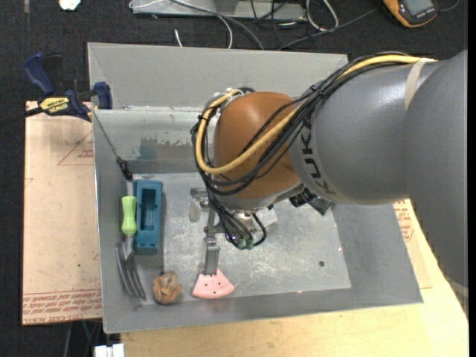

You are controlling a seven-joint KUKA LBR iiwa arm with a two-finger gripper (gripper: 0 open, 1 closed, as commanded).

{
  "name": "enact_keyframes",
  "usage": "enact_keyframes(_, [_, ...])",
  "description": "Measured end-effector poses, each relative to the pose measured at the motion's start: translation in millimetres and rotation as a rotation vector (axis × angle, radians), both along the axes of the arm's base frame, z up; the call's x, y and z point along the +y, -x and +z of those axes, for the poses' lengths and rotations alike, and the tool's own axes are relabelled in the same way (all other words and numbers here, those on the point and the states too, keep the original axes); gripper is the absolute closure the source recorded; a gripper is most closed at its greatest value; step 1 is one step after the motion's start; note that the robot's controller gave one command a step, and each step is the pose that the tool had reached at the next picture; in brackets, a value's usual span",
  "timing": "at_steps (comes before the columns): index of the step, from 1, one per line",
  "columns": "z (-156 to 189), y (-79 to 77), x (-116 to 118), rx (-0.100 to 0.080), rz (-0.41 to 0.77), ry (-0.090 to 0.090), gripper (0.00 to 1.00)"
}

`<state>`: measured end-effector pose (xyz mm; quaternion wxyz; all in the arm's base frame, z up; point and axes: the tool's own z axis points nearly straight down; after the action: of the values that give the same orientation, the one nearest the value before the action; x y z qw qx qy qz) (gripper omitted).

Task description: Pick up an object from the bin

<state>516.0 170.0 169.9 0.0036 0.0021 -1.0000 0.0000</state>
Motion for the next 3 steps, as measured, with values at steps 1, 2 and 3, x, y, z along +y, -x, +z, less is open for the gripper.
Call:
enact_keyframes(1, [5,-1.7,-1,-0.007,-0.004,-0.001,0.0])
enact_keyframes(2, [-46,11.9,19,-0.012,0.183,-0.003,0.0])
enact_keyframes(3, [-31,29.8,39,-0.006,0.32,-0.003,0.0])
